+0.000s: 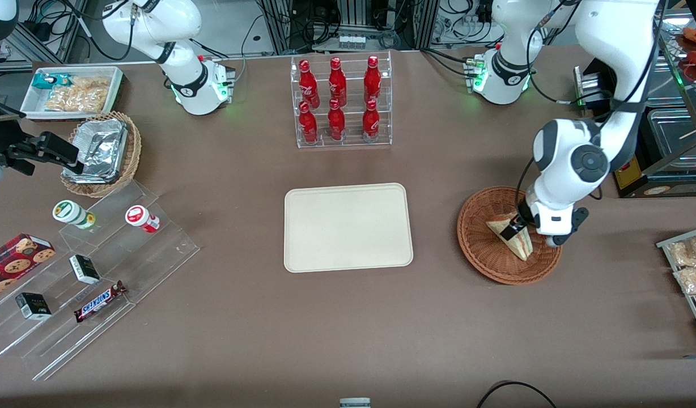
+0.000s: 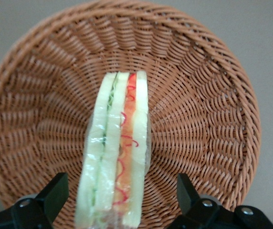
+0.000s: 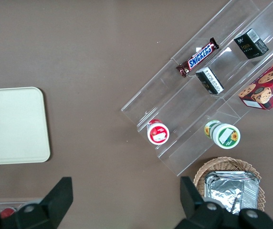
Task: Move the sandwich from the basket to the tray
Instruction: 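Lower the left gripper and close it on the wrapped sandwich, then lift the sandwich and carry it over the cream tray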
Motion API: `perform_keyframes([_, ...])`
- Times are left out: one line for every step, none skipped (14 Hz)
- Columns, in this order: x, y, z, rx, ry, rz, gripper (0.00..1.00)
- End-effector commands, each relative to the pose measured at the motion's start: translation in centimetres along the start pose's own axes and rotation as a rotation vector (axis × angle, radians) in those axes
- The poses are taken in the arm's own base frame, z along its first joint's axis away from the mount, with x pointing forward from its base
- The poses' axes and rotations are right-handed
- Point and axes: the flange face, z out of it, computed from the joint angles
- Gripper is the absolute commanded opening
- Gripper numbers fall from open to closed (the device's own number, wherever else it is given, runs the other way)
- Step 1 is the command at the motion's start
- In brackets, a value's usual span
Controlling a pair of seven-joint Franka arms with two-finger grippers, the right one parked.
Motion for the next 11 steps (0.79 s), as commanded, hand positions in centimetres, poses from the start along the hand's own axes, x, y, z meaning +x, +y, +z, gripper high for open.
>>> perform_keyframes([-0.2,0.3,0.9,-0.005,0.001,-0.037,0.84])
perform_keyframes([-0.2,0.3,0.9,0.0,-0.002,-0.031,0.59])
perform_keyframes([-0.2,0.1,0.7,0.005,-0.001,-0.014,0.24])
perform_keyframes([-0.3,0.1,0.6,0.018,-0.007,0.038,0.1])
perform_keyframes([-0.4,-0.2,0.5,0.04,-0.024,0.139,0.05])
perform_keyframes([-0.2,-0.5,-0.6,0.056,-0.039,0.232,0.05])
perform_keyframes([0.1,-0.5,-1.9,0.068,-0.052,0.292,0.05])
perform_keyframes([0.5,0.2,-3.4,0.069,-0.054,0.333,0.05])
perform_keyframes([0.5,1.1,-4.5,0.082,-0.07,0.39,0.05])
perform_keyframes([0.3,2.6,-5.4,0.103,-0.1,0.533,0.06])
perform_keyframes([-0.4,4.3,-6.4,0.111,-0.126,0.696,0.06])
